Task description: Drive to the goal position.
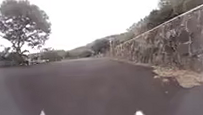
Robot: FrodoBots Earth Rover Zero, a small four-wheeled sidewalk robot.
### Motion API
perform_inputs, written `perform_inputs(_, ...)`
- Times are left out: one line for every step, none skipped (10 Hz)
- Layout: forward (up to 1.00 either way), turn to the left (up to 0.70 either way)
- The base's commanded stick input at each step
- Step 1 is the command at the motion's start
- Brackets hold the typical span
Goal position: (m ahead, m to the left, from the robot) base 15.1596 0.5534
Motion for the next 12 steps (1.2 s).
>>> perform_inputs(0.5,0.0)
perform_inputs(0.5,0.0)
perform_inputs(0.5,0.0)
perform_inputs(0.5,0.0)
perform_inputs(0.5,0.0)
perform_inputs(0.5,0.0)
perform_inputs(0.5,0.0)
perform_inputs(0.5,0.0)
perform_inputs(0.5,0.0)
perform_inputs(0.5,0.0)
perform_inputs(0.5,0.0)
perform_inputs(0.5,0.0)
